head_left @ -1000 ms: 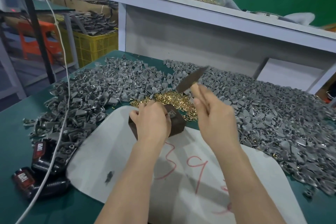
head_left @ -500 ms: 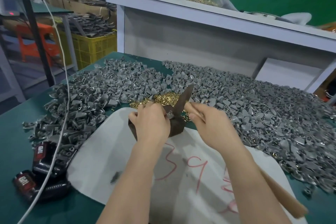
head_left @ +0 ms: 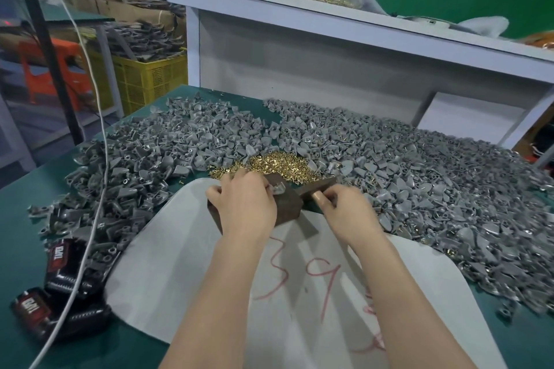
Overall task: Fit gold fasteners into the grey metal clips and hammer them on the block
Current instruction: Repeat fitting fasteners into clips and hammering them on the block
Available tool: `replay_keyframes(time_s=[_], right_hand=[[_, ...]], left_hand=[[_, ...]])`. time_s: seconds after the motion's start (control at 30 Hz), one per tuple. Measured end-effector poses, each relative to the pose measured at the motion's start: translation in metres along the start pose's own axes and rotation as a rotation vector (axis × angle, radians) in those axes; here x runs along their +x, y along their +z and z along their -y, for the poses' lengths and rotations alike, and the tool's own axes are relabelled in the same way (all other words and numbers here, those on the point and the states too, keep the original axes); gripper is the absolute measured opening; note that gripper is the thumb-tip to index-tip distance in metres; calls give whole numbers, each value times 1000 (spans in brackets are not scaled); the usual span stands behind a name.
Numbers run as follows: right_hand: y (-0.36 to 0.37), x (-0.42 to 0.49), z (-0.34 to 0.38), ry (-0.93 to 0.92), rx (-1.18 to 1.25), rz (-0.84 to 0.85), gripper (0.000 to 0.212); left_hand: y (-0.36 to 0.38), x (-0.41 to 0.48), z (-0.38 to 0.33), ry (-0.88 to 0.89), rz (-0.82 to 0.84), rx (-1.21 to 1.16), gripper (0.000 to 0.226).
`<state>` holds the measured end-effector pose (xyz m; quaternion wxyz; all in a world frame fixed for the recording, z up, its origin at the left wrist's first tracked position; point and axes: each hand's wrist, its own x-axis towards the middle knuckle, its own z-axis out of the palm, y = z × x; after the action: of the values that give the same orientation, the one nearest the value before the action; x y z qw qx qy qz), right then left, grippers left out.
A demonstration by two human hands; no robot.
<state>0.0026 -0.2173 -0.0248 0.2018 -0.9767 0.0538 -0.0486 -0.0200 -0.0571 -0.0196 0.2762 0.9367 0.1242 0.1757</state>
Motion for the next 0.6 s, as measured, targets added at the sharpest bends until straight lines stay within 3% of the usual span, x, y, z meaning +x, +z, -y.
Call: replay_keyframes(time_s=[0.1,0.2,0.23,0.3,0.37,0.43,0.47,0.6], right_hand=[[-8,-5,16,-253,144,-123,38],[-9,-1,38,-413,296,42,20],[-10,5,42,-390,327,5,13],[-23,22,44,-188,512,-235,11],[-39,40,41,50,656,-406,37],[-39,50,43,155,481,-281,68],[-33,51,48,97,348,-202,72],[8,53,94,-369,87,107,44]], left_hand=[[0,-1,-4,29,-1,-49,19],[0,-1,-8,71,-6,-132,20],[-1,-1,-7,60,-21,-167,21],[-3,1,-5,-3,-78,-263,27],[-7,3,-3,-92,-143,-395,28],[-10,5,-2,-179,-185,-576,24],[-11,7,-2,-213,-201,-674,22],[-16,11,2,-294,-294,-910,22]])
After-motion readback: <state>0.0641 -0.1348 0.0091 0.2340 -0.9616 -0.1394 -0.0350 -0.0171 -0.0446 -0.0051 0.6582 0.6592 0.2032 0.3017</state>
